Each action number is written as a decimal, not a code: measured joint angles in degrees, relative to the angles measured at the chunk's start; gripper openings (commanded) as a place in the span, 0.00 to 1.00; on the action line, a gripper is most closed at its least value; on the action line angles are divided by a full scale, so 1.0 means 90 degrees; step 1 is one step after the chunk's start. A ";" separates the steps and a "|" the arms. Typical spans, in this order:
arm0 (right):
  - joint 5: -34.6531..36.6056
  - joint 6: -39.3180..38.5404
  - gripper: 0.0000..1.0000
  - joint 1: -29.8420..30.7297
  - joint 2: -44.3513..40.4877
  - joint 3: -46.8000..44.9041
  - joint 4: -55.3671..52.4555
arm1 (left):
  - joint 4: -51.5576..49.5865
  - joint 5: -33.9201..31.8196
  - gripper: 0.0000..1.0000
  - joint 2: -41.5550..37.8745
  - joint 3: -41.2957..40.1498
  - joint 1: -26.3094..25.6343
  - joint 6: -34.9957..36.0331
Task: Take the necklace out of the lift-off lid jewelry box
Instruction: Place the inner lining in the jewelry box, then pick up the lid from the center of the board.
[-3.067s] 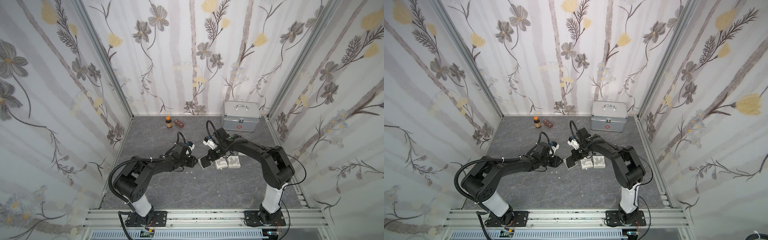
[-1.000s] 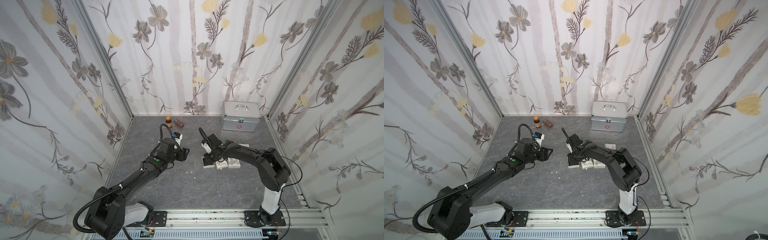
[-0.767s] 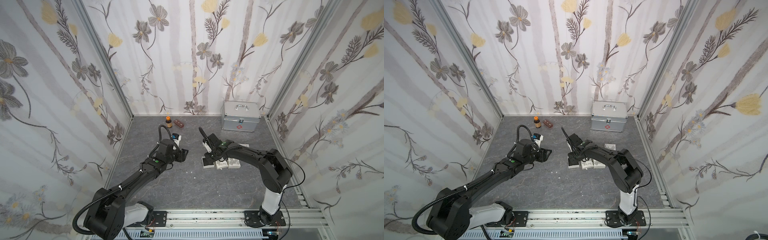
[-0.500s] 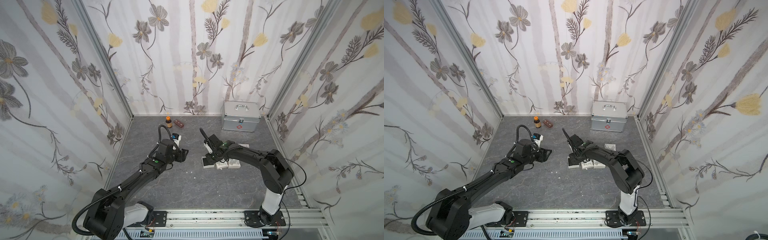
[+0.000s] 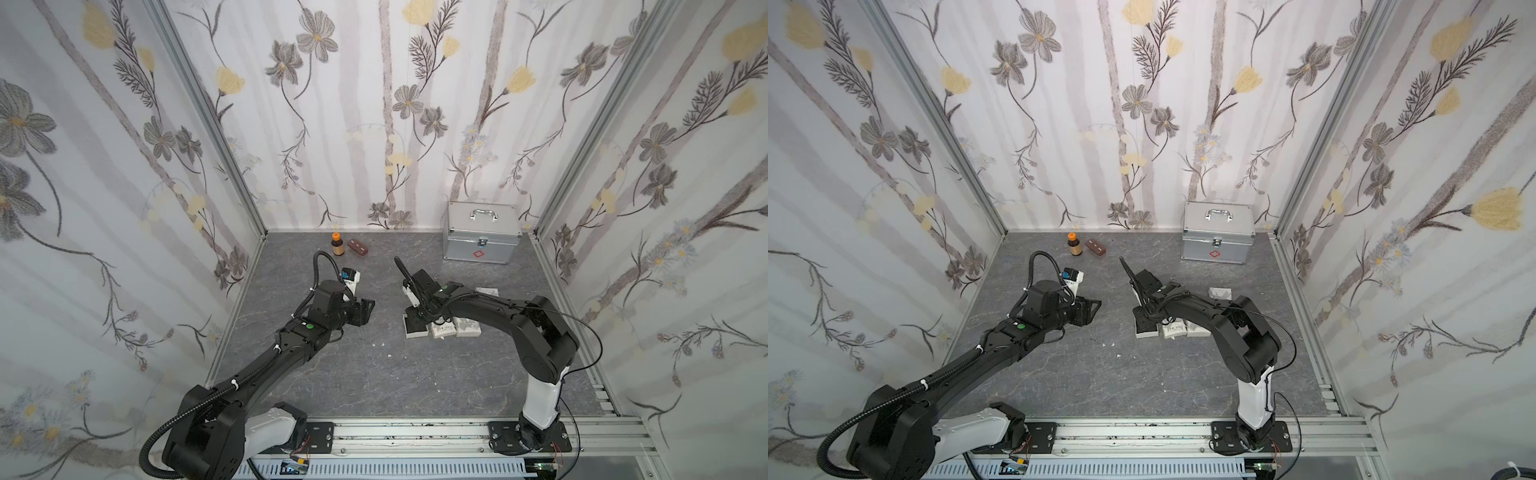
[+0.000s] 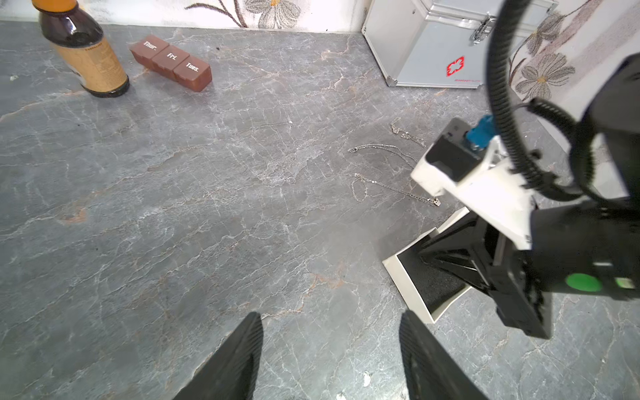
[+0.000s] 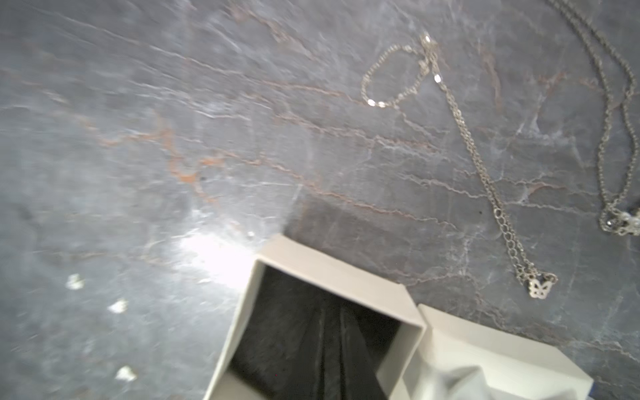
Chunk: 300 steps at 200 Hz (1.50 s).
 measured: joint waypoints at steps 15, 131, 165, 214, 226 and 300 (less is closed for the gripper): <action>-0.0158 -0.0017 0.38 -0.0015 -0.0350 -0.0138 0.0187 | 0.0000 0.0000 0.64 0.0034 0.0000 0.0002 0.0002; 0.0719 0.0588 0.77 -0.0588 -0.1105 -0.1280 -0.0012 | 0.0119 0.0039 0.73 0.0185 0.0002 0.0061 0.0070; 0.0797 0.0857 0.82 -0.0595 -0.1103 -0.1452 0.0022 | 0.0168 0.0061 0.75 0.0219 0.0056 0.0061 0.0121; 0.0845 0.1015 0.83 -0.0651 -0.0935 -0.1474 0.0160 | 0.0192 0.0068 0.81 0.0267 0.0114 0.0068 0.0170; 0.0848 0.1013 0.83 -0.0673 -0.0845 -0.1464 0.0158 | 0.0192 0.0068 0.82 0.0267 0.0121 0.0068 0.0170; 0.0848 0.1015 0.81 -0.0709 -0.0500 -0.1440 0.0185 | 0.0192 0.0066 0.82 0.0274 0.0124 0.0068 0.0192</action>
